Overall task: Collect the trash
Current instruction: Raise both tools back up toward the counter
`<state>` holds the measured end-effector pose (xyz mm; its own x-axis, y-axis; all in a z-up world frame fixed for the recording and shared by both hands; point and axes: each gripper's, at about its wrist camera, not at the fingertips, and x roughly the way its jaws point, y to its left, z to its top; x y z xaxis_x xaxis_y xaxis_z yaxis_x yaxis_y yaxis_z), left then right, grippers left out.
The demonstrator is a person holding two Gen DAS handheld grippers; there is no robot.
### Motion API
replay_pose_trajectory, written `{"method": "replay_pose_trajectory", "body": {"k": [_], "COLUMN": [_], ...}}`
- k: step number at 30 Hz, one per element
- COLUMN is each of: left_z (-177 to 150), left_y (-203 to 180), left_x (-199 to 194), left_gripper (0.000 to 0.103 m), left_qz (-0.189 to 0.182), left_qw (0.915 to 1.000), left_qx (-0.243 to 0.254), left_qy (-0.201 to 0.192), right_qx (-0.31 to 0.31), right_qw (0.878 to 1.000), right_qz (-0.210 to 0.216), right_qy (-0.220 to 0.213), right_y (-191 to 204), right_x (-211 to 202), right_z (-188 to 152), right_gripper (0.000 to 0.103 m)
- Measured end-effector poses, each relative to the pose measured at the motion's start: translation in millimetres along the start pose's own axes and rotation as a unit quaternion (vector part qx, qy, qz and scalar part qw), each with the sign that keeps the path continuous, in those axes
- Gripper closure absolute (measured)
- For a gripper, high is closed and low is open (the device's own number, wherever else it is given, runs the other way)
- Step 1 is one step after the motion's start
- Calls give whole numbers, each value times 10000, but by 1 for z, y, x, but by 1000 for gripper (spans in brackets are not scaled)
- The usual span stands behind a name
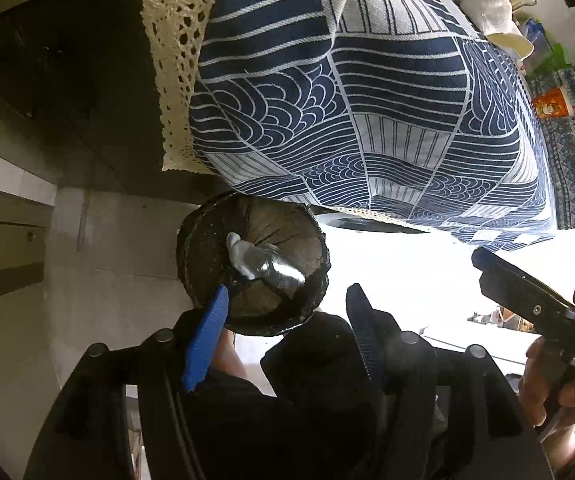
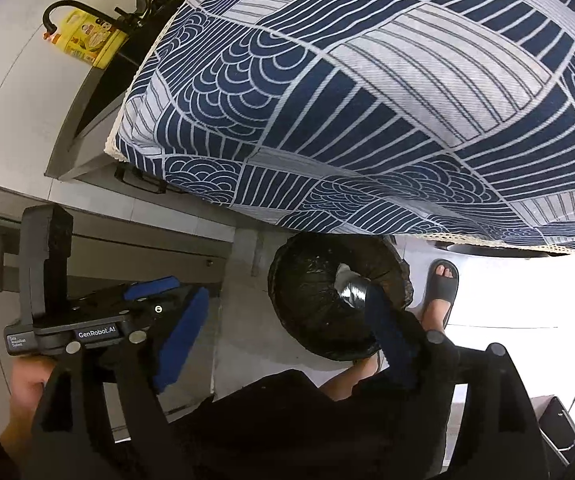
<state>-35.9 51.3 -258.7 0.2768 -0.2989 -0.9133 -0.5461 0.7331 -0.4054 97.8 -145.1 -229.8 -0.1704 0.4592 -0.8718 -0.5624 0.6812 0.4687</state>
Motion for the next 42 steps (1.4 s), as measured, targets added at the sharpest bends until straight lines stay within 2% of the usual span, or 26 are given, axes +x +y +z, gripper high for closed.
{"method": "replay_pose_trajectory", "body": {"k": [7, 9, 16, 18, 20, 22, 24, 26, 32, 37, 42], "left_z": [-2, -2, 3, 5, 7, 9, 10, 12, 18, 32, 57], "left_y": [-3, -5, -15, -24, -33, -39, -47, -55, -70, -89, -121], "left_x": [-5, -9, -29, -40, -51, -59, -67, -75, -93, -111, -126], "left_gripper": [42, 37, 36, 23, 21, 18, 7, 7, 7, 7, 7], "left_qz": [40, 58, -57, -57, -31, -25, 4, 45, -106, -292, -211], "left_qw": [10000, 9999, 9995, 9986, 9968, 9955, 9935, 9910, 9869, 9828, 9759], "left_qx": [50, 72, 136, 303, 498, 612, 752, 878, 1028, 1150, 1406], "left_qy": [-42, -102, -291, -433, -617, -722, -853, -1009, -1241, -1418, -1657], "right_qx": [0, 6, -67, 22, 30, -63, -152, -159, -249, -354, -571], "right_qw": [10000, 10000, 9988, 9974, 9948, 9930, 9919, 9922, 9881, 9835, 9743], "right_qz": [-35, -55, -132, -29, 172, 129, -6, 36, -18, -200, -331], "right_qy": [-24, -79, -473, -720, -1005, -1169, -1258, -1235, -1515, -1761, -2152], "right_y": [0, 0, 9, 8, 9, 10, 10, 8, 4, -3, -13], "right_x": [-4, -7, -32, -45, -59, -69, -78, -84, -106, -128, -156], "right_z": [-3, -4, -1, 1, 3, 3, 4, 5, 9, 27, 53], "right_gripper": [21, 6, 5, 5, 5, 5, 5, 5, 5, 5, 5]}}
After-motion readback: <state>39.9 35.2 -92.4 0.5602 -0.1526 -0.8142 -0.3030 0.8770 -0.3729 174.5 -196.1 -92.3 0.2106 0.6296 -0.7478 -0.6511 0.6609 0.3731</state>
